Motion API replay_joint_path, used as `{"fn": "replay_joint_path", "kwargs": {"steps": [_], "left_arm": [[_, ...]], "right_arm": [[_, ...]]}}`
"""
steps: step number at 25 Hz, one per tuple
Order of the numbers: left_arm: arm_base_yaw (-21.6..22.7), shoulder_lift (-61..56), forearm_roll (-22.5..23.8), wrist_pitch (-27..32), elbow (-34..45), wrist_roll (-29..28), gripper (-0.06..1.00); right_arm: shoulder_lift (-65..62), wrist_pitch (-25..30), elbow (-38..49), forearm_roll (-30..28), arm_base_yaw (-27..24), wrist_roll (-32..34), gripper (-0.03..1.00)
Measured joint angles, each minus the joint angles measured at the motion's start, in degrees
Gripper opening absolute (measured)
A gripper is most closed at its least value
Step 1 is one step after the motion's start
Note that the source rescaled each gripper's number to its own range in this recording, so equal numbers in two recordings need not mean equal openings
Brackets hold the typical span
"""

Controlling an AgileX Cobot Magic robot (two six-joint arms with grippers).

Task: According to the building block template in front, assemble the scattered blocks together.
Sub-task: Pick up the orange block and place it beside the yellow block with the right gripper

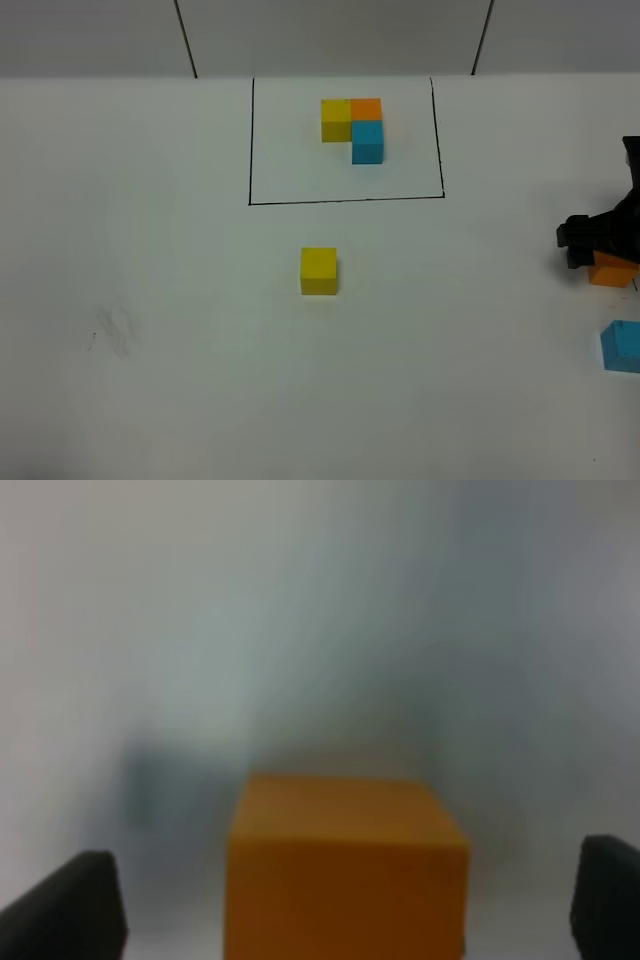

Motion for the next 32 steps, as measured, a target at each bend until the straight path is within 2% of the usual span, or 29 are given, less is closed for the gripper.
{"fn": "replay_joint_path", "kwargs": {"steps": [1, 2, 4, 5, 8, 11, 15, 17, 21, 27, 32], "left_arm": [[0.0, 0.0, 0.0, 0.0, 0.0, 0.0, 0.68], [0.0, 0.0, 0.0, 0.0, 0.0, 0.0, 0.68], [0.0, 0.0, 0.0, 0.0, 0.0, 0.0, 0.68], [0.0, 0.0, 0.0, 0.0, 0.0, 0.0, 0.68], [0.0, 0.0, 0.0, 0.0, 0.0, 0.0, 0.68], [0.0, 0.0, 0.0, 0.0, 0.0, 0.0, 0.68], [0.0, 0.0, 0.0, 0.0, 0.0, 0.0, 0.68], [0.0, 0.0, 0.0, 0.0, 0.0, 0.0, 0.68], [0.0, 0.0, 0.0, 0.0, 0.0, 0.0, 0.68], [0.0, 0.0, 0.0, 0.0, 0.0, 0.0, 0.68], [0.0, 0.0, 0.0, 0.0, 0.0, 0.0, 0.68]], "right_arm": [[0.0, -0.2, 0.0, 0.0, 0.0, -0.5, 0.65], [0.0, -0.4, 0.0, 0.0, 0.0, -0.8, 0.51], [0.0, -0.3, 0.0, 0.1, 0.0, -1.0, 0.17], [0.0, -0.3, 0.0, 0.0, 0.0, -1.2, 0.2], [-0.4, 0.0, 0.0, 0.0, 0.1, -3.3, 0.2], [-3.0, 0.6, 0.0, -0.3, 2.5, -10.4, 0.2], [-7.6, 1.4, -1.0, 0.8, 8.8, -26.7, 0.2], [-7.8, 3.4, -2.5, 2.2, 12.6, -35.8, 0.2], [-6.7, 6.5, -6.0, 4.6, 20.0, -49.5, 0.2], [-2.5, 12.3, -14.2, 5.8, 28.2, -57.0, 0.2], [3.8, 19.9, -23.0, 7.5, 30.8, -61.3, 0.2]]}}
